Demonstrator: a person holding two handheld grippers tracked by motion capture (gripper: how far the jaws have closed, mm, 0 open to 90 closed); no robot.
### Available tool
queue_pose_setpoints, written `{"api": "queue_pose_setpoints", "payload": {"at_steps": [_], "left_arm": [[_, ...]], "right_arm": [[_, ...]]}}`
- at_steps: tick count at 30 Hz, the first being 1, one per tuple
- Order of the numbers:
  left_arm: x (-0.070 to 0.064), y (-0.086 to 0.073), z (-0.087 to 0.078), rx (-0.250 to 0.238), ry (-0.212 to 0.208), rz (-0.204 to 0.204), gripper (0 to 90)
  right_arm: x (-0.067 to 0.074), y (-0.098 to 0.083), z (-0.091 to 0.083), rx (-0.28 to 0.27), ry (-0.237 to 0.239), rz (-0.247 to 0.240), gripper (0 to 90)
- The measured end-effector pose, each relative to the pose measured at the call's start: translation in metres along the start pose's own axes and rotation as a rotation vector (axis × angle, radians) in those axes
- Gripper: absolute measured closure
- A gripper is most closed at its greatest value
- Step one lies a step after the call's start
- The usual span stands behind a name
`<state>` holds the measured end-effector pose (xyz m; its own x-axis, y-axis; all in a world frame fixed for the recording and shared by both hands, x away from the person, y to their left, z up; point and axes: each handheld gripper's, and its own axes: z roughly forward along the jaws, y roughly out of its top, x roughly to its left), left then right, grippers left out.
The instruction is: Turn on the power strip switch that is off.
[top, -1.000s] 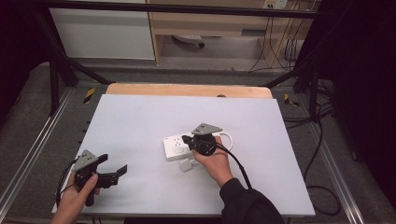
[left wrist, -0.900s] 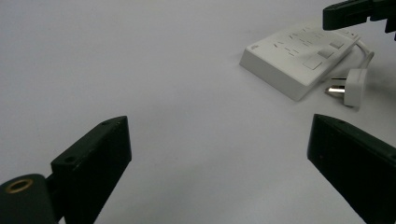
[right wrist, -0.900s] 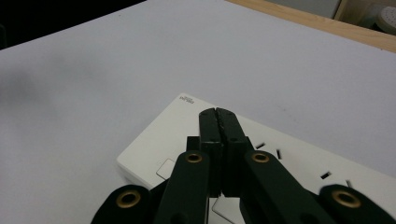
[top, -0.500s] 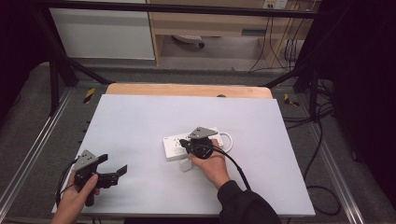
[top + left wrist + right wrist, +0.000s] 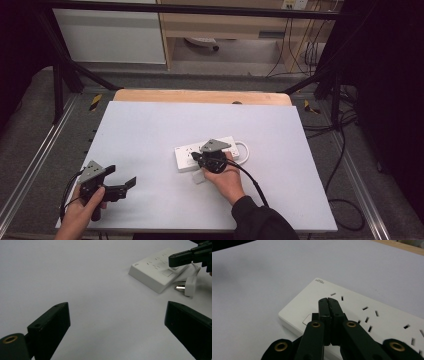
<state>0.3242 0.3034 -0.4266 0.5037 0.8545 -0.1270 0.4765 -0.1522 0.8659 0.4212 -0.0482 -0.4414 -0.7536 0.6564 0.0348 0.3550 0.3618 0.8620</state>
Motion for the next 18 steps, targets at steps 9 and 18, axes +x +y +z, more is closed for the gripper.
{"api": "queue_pose_setpoints", "payload": {"at_steps": [9,18], "left_arm": [[-0.0003,-0.0001,0.0001,0.004,-0.003,0.001,6.5],[-0.0002,-0.0001,0.0002,0.005,-0.003,0.003,6.5]], "right_arm": [[0.0009,-0.0052,0.0012,0.003,0.0,0.008,90.0],[-0.0001,-0.0074,0.0016,-0.003,-0.004,0.009,90.0]]}}
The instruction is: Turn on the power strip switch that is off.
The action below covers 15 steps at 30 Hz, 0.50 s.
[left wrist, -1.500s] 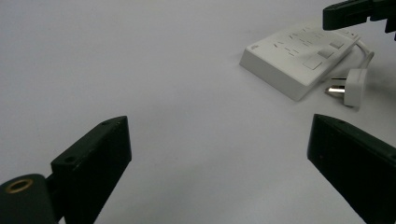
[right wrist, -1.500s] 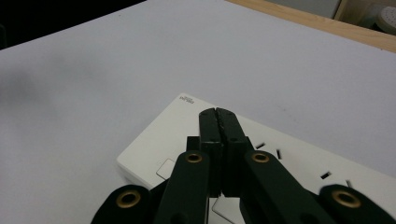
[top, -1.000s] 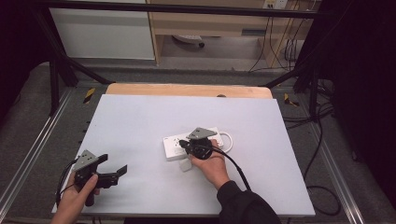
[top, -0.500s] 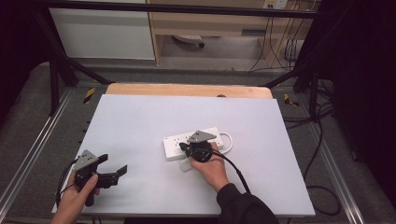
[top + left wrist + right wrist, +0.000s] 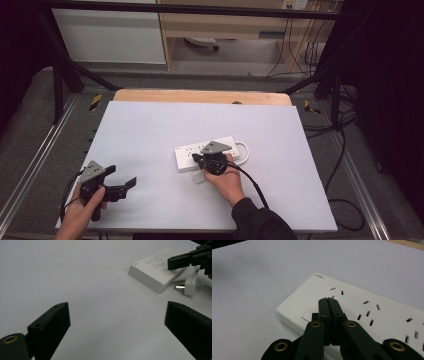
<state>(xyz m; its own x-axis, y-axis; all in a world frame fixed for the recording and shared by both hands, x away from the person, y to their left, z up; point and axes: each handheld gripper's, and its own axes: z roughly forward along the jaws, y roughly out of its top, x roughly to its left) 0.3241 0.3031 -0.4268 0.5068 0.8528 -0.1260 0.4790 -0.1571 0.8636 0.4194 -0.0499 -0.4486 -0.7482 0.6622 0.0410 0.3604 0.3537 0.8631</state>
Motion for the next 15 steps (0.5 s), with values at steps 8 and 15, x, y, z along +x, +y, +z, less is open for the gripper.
{"api": "queue_pose_setpoints", "payload": {"at_steps": [8,15], "left_arm": [[-0.0003,0.0,0.0001,0.001,-0.001,0.0,6.4],[-0.0003,-0.0001,0.0002,0.001,-0.002,-0.001,6.5]], "right_arm": [[-0.0015,-0.0025,-0.0017,-0.011,-0.004,0.011,90.0],[-0.0015,-0.0026,-0.0017,-0.011,-0.002,0.011,90.0]]}}
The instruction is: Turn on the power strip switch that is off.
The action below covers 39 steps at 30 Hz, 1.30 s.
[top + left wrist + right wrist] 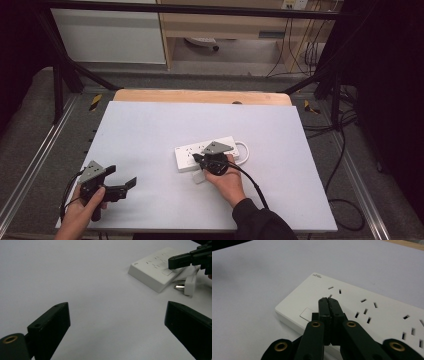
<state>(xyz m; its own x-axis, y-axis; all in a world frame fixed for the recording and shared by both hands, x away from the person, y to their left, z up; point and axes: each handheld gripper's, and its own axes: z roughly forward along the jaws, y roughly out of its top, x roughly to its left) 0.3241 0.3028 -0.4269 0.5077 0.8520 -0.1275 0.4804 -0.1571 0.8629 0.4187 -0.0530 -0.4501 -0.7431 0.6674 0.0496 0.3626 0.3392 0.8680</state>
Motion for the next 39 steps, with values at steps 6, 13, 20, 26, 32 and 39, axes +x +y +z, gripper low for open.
{"api": "queue_pose_setpoints", "payload": {"at_steps": [6,13,20,26,32,39], "left_arm": [[-0.0003,-0.0002,0.0004,0.005,-0.001,0.001,6.5],[-0.0004,-0.0002,0.0006,0.006,-0.001,0.001,6.5],[-0.0005,-0.0003,0.0006,0.006,0.0,0.002,6.4],[-0.0005,-0.0003,0.0007,0.006,-0.001,0.003,6.5],[-0.0005,-0.0003,0.0008,0.009,0.0,0.007,6.5],[-0.0005,-0.0004,0.0008,0.009,0.001,0.007,6.4]], "right_arm": [[0.0002,-0.0002,-0.0005,0.002,0.002,0.0,90.0],[0.0001,-0.0007,-0.001,0.002,0.005,0.0,90.0],[0.0006,-0.0013,-0.0011,-0.001,0.002,0.005,90.0],[0.0002,-0.0022,-0.0011,-0.008,0.004,0.011,90.0],[0.0001,-0.0028,-0.0013,-0.011,0.005,0.017,90.0],[-0.0009,-0.0036,-0.0005,0.006,0.007,0.024,90.0]]}}
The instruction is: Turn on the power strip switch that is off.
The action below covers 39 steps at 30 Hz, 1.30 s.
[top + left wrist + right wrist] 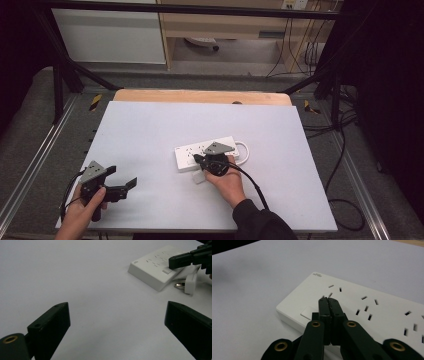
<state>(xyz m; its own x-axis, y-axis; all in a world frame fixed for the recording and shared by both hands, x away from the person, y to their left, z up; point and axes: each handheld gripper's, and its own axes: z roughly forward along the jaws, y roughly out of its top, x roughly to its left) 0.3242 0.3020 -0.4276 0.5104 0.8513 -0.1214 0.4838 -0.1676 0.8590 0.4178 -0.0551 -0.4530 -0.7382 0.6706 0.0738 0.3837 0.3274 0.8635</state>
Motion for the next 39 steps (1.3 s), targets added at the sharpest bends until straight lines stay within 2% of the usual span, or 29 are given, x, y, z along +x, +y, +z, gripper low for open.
{"api": "queue_pose_setpoints", "payload": {"at_steps": [17,27,35,39], "left_arm": [[0.001,0.0,0.0,-0.002,0.001,-0.003,6.5],[0.0,0.0,0.0,-0.001,0.001,-0.002,6.5],[0.0,0.0,0.0,0.0,0.002,-0.002,6.5],[0.0,0.0,0.0,0.0,0.002,-0.002,6.5]], "right_arm": [[0.0,0.001,0.0,-0.004,0.003,0.007,90.0],[0.0,0.01,-0.007,-0.022,0.005,0.01,89.2],[-0.001,0.018,-0.013,-0.025,0.01,0.031,74.9],[-0.001,0.023,-0.015,-0.01,0.015,0.051,59.3]]}}
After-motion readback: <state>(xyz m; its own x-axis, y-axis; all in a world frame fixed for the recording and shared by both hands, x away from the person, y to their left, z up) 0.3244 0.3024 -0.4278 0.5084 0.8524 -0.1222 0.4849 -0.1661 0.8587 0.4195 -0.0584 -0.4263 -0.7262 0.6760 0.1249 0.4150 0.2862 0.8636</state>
